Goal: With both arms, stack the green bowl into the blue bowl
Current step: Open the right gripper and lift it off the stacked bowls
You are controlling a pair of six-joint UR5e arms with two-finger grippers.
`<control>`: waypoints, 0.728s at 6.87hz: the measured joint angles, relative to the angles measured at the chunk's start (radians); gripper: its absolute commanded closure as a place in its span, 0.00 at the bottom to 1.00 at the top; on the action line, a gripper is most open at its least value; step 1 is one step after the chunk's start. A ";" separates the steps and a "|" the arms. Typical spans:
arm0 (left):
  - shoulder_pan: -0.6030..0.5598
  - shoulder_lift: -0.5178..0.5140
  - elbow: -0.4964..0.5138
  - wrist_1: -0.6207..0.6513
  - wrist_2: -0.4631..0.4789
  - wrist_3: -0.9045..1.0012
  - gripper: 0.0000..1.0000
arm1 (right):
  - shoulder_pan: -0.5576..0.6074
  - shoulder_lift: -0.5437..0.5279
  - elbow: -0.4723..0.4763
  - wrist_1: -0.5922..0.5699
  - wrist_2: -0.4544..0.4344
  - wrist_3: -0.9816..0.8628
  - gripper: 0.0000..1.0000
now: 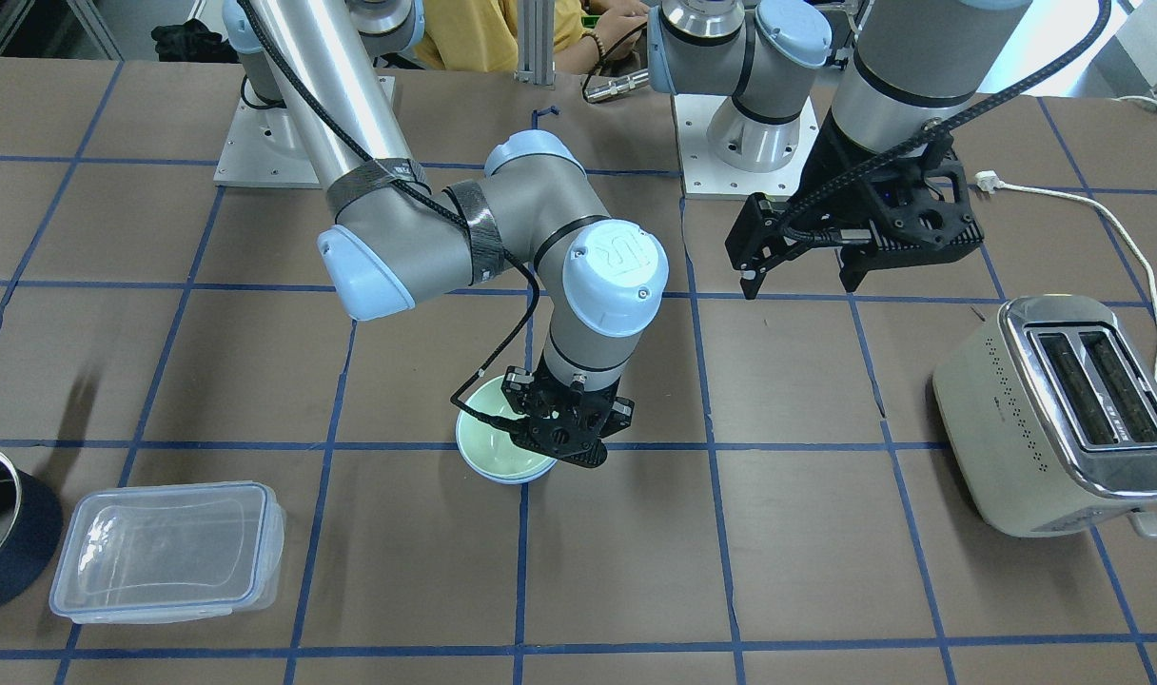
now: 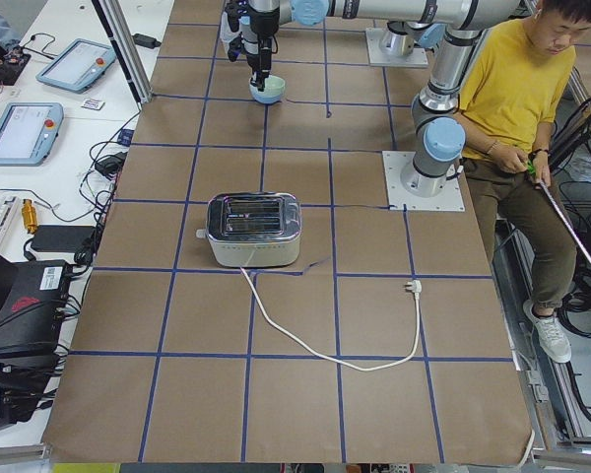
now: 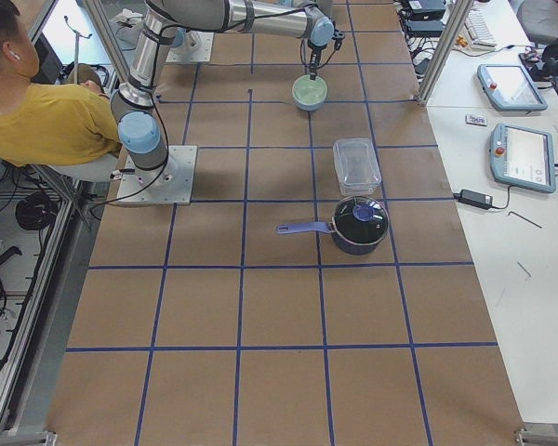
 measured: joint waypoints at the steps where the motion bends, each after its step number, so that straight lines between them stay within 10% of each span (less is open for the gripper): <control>1: 0.000 0.000 0.000 0.000 0.000 0.000 0.00 | -0.015 -0.021 -0.001 0.001 0.000 -0.018 0.00; 5: 0.000 -0.001 0.001 -0.001 0.002 -0.004 0.00 | -0.191 -0.168 0.015 0.081 0.076 -0.216 0.00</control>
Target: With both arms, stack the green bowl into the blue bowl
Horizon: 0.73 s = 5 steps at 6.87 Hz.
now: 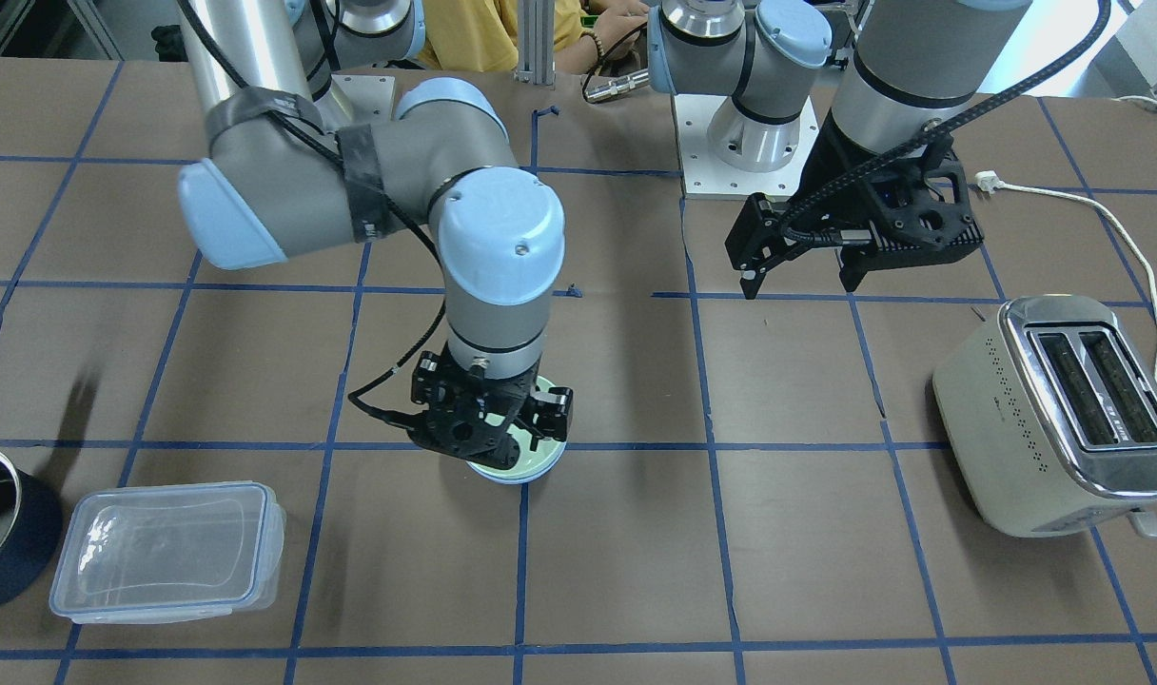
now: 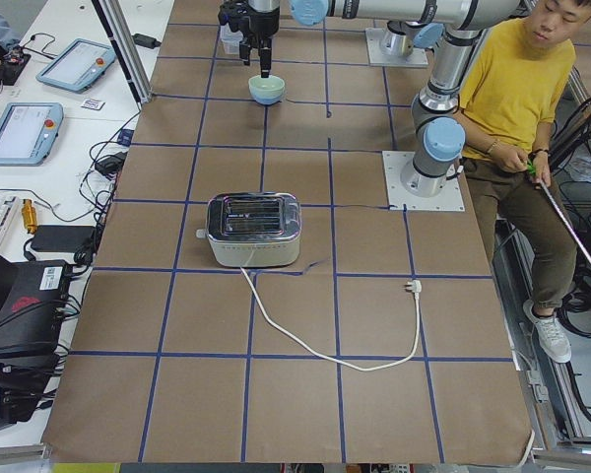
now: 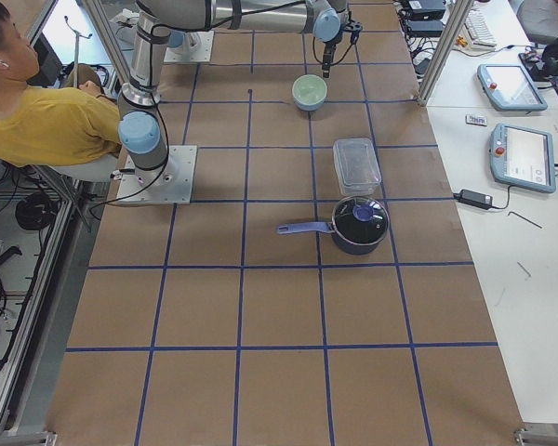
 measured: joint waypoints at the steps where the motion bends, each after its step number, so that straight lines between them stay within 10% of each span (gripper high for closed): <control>1: 0.000 -0.001 0.002 -0.001 0.001 -0.004 0.00 | -0.060 -0.055 0.003 0.070 0.020 -0.131 0.00; 5: 0.000 0.003 0.004 -0.002 0.000 -0.006 0.00 | -0.268 -0.338 0.183 0.234 0.031 -0.533 0.00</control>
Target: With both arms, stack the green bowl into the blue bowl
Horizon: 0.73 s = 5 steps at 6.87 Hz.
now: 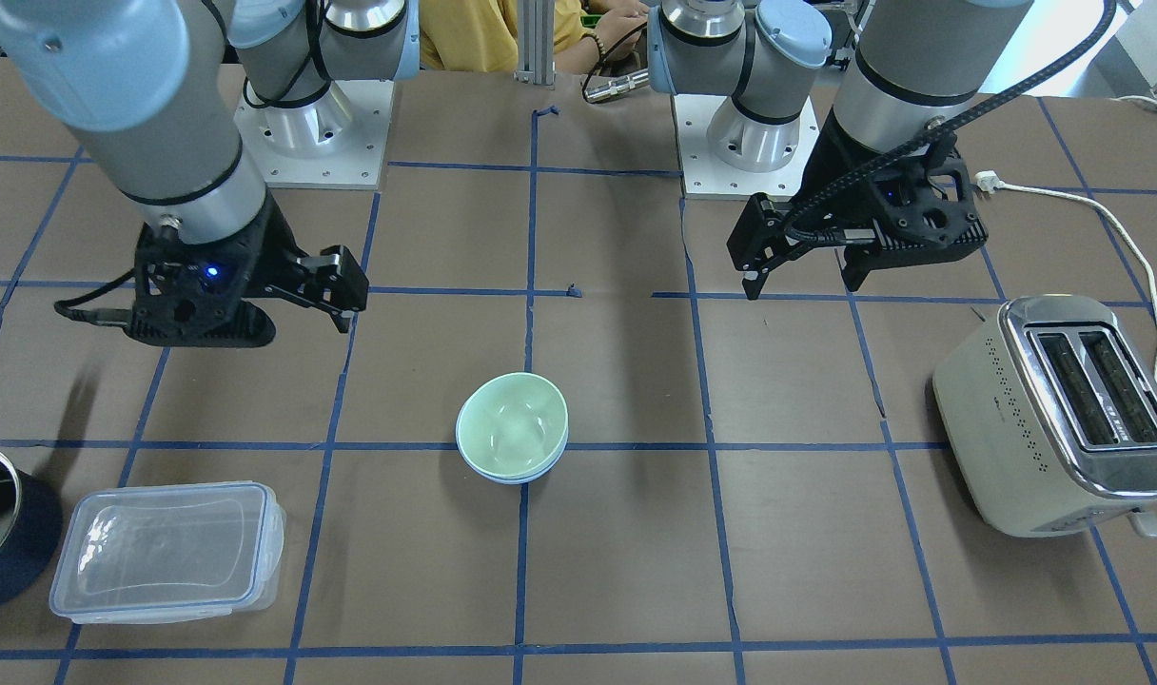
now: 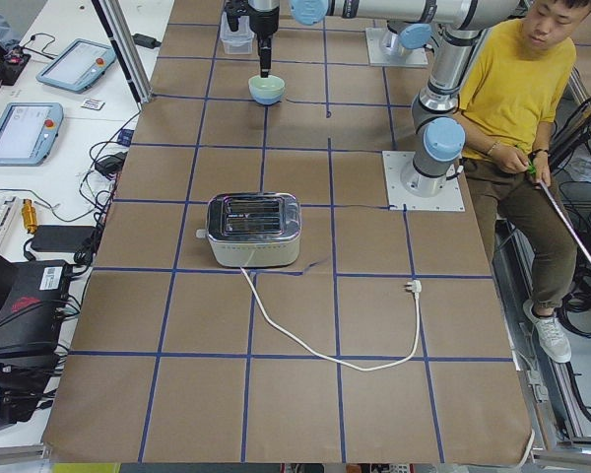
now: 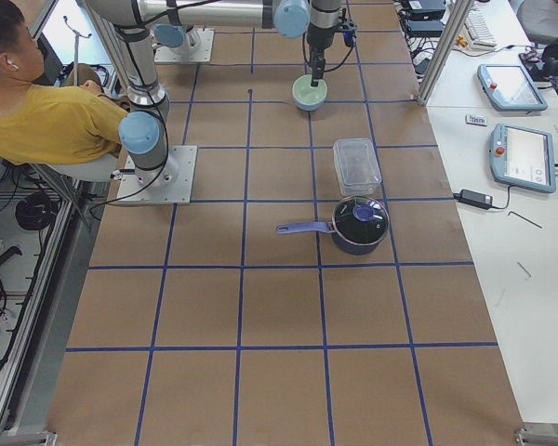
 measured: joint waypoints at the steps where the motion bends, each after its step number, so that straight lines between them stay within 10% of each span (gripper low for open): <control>1: 0.000 0.000 0.000 0.000 0.000 0.000 0.00 | -0.023 -0.058 0.057 -0.001 -0.002 -0.018 0.00; 5: 0.000 -0.007 0.007 0.007 0.000 0.003 0.00 | -0.035 -0.123 0.099 0.002 -0.014 -0.021 0.00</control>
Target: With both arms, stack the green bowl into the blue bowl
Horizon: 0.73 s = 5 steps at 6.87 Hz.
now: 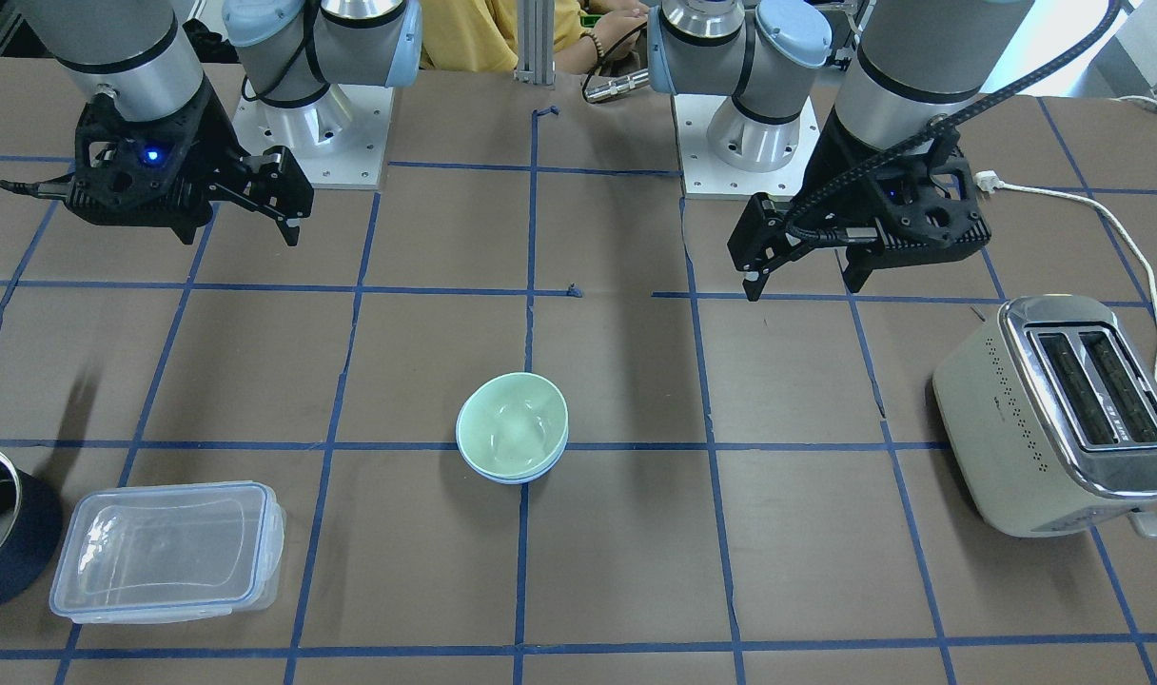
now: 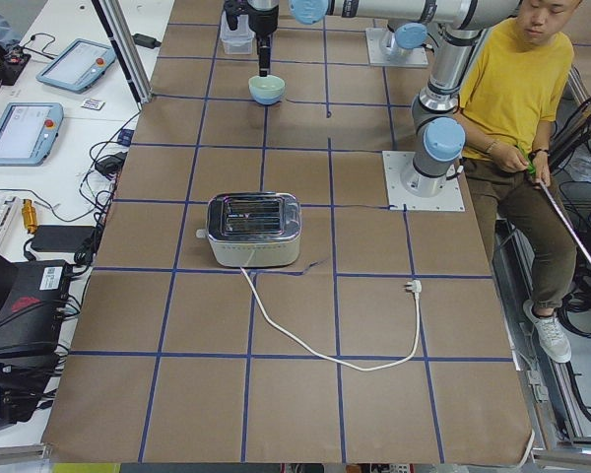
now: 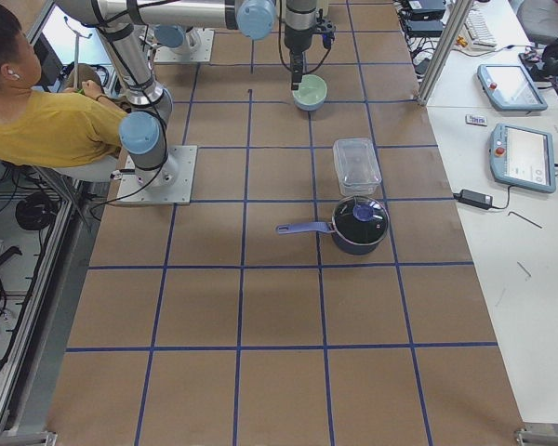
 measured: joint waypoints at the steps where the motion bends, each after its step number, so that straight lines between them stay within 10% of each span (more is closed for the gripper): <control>1: 0.000 -0.001 0.000 0.002 0.000 0.000 0.00 | 0.000 -0.001 -0.001 0.002 0.000 0.000 0.00; 5: 0.000 0.001 -0.005 0.007 0.000 -0.001 0.00 | 0.001 0.000 -0.003 0.000 0.008 0.000 0.00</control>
